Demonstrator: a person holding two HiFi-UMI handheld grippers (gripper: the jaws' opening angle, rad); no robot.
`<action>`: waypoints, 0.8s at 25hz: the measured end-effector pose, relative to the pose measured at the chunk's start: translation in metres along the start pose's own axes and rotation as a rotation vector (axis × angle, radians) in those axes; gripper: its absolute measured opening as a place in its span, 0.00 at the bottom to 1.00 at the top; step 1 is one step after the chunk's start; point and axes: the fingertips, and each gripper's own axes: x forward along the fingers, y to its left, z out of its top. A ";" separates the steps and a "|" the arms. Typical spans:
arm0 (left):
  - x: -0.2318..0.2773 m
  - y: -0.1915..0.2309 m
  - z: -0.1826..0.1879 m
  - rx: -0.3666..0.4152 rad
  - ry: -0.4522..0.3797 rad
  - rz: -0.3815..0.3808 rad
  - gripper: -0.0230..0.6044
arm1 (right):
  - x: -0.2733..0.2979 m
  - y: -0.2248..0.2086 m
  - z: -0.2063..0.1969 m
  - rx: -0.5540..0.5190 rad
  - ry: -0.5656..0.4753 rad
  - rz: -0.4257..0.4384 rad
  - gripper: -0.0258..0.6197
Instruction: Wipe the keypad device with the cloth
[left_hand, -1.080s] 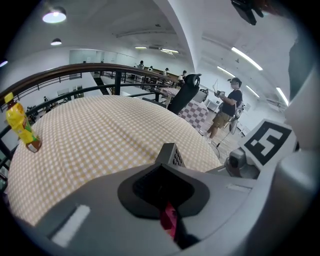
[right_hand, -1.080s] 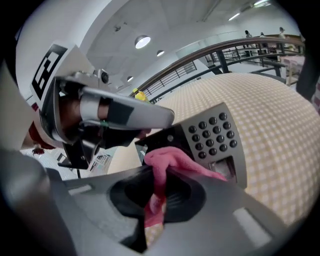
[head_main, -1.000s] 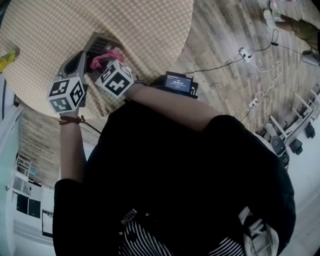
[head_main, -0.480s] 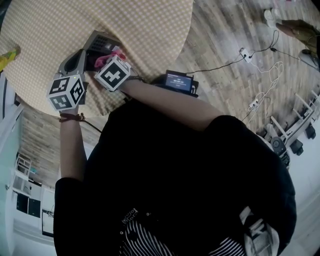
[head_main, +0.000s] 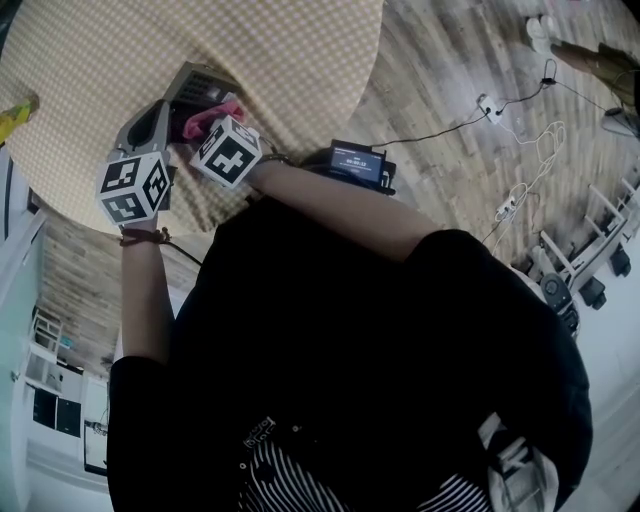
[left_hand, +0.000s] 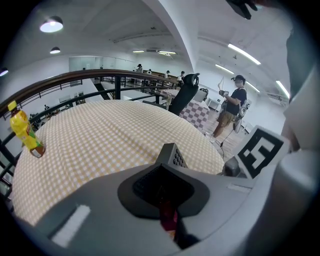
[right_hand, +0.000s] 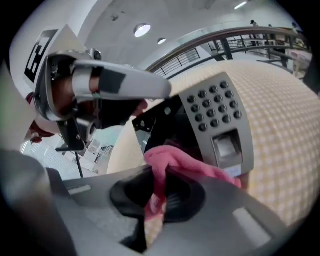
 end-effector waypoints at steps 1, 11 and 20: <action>0.000 0.000 -0.001 -0.001 0.001 -0.002 0.04 | 0.002 -0.004 -0.011 0.014 0.019 -0.001 0.09; 0.000 0.001 -0.001 0.009 0.002 -0.025 0.04 | -0.008 0.003 0.023 0.057 -0.002 -0.004 0.09; 0.000 0.002 0.000 0.006 -0.024 -0.018 0.04 | -0.010 0.013 0.043 -0.033 -0.066 0.055 0.09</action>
